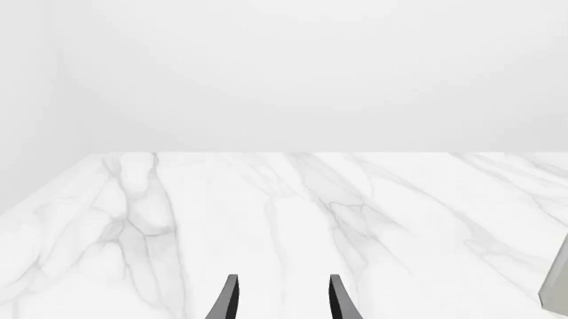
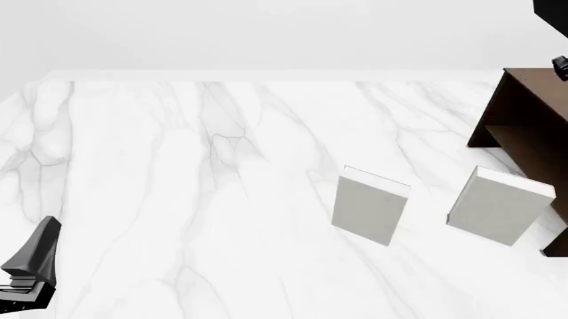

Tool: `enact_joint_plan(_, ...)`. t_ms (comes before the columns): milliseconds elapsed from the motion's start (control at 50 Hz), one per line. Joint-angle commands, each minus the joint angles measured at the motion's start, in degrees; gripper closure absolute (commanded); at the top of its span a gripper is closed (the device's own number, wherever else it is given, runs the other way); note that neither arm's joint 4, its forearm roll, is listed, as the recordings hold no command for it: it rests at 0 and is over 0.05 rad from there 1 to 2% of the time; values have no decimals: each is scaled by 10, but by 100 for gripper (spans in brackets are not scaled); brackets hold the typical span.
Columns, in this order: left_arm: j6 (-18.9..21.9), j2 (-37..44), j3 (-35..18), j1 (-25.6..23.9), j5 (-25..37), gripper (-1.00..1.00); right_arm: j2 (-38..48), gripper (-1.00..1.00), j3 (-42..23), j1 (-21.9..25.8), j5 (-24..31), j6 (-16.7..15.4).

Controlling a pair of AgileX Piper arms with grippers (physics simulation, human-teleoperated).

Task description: Pick up the book on the left and place it on top of the shelf.

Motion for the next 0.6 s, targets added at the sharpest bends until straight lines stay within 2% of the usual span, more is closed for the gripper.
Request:
enact_joint_plan(20,0,0,0,0,0,-100,8,100,-4,-26,-20,-10)
enact_joint_plan(600,0,0,0,0,0,-100,21,100,5,-75,-42,-46)
